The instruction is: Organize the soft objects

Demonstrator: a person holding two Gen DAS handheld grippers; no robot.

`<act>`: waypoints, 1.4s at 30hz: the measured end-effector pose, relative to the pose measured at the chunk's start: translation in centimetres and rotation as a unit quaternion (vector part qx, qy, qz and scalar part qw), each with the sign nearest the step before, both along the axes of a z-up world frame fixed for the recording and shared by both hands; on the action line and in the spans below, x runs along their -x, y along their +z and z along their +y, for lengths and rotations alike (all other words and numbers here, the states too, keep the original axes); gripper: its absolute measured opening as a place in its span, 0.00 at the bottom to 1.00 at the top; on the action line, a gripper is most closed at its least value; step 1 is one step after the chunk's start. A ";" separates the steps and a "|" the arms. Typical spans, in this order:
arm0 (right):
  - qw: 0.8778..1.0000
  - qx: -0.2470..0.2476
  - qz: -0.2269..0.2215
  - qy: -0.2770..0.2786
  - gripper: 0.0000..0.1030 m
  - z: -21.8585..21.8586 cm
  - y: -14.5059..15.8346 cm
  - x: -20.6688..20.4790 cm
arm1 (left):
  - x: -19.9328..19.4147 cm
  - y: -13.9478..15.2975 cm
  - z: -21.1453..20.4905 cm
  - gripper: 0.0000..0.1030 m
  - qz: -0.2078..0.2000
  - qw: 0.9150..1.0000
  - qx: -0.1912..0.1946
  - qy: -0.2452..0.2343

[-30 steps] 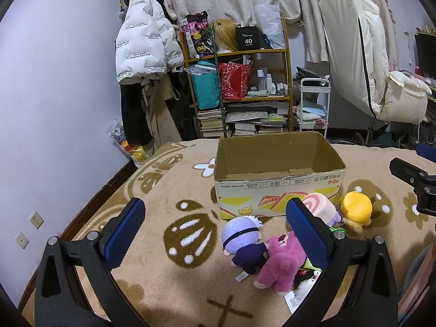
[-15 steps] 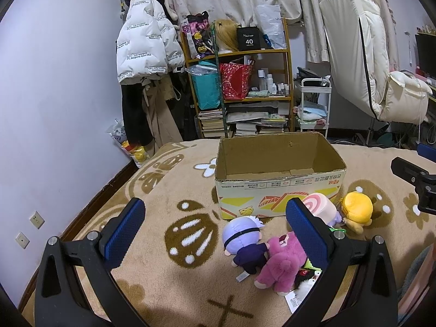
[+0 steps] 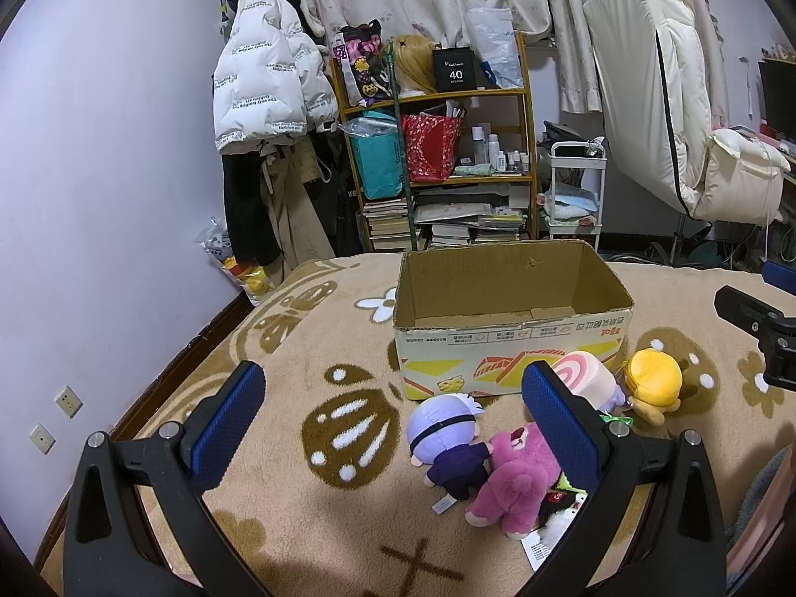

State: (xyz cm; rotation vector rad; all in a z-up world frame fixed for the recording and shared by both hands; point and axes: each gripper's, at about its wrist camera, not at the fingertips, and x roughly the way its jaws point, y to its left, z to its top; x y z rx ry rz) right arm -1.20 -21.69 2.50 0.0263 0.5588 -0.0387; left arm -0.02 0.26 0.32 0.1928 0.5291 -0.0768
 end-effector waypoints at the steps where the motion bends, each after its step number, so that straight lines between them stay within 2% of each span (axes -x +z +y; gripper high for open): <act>1: 1.000 0.000 0.000 0.000 1.00 0.0 0.0 0.0 | 0.0 0.0 0.0 0.99 0.000 1.000 0.000 0.000; 36: 1.000 -0.002 0.004 0.002 1.00 -0.1 0.4 0.0 | -0.1 -0.4 0.4 0.99 0.003 1.000 -0.002 -0.003; 42: 1.000 -0.002 0.008 0.001 1.00 -0.4 -0.6 -0.3 | -0.4 -0.9 0.5 0.99 0.012 1.000 -0.008 -0.001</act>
